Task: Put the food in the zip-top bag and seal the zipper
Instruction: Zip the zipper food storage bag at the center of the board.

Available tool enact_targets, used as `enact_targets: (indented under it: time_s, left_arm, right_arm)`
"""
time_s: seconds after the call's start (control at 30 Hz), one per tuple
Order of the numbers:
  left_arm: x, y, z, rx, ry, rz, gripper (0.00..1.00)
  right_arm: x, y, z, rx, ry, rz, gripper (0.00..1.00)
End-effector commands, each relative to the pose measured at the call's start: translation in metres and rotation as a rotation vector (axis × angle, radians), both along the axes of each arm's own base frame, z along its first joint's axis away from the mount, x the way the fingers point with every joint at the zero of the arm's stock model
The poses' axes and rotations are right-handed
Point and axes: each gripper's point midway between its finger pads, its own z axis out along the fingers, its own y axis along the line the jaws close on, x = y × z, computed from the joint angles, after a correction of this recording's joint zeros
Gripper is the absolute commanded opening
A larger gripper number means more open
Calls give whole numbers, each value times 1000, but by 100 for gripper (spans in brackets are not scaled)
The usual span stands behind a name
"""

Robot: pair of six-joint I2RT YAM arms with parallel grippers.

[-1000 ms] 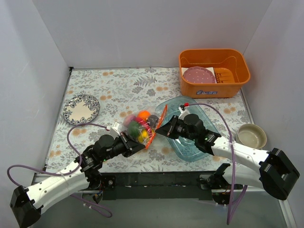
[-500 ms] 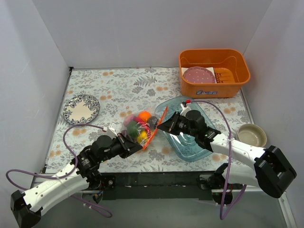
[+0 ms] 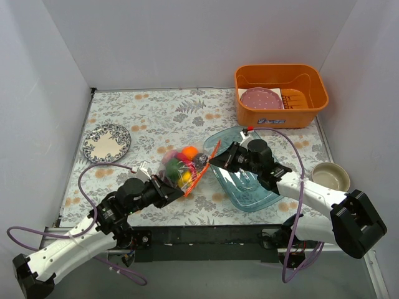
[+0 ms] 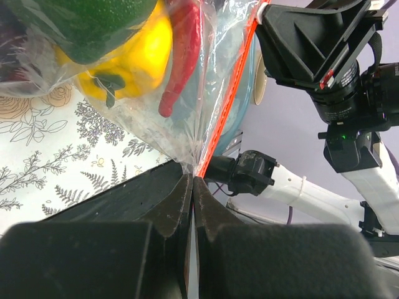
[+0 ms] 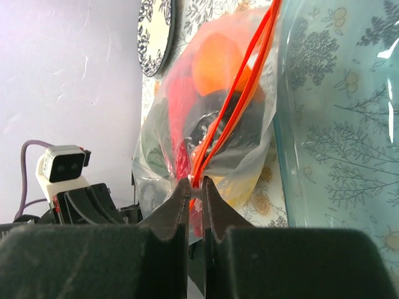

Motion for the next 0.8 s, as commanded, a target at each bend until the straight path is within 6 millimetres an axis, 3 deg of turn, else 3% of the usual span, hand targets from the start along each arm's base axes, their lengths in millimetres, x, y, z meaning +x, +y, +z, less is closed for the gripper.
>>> enact_targets:
  time_s: [0.0, 0.5, 0.77]
  left_arm:
    - [-6, 5, 4, 11, 4, -8, 0]
    - [-8, 7, 3, -8, 3, -3, 0]
    - [-9, 9, 2, -7, 5, -1, 0]
  right_arm:
    - [29, -6, 31, 31, -107, -64, 12]
    - [55, -25, 23, 89, -63, -135, 12]
    - [73, -44, 16, 63, -64, -170, 12]
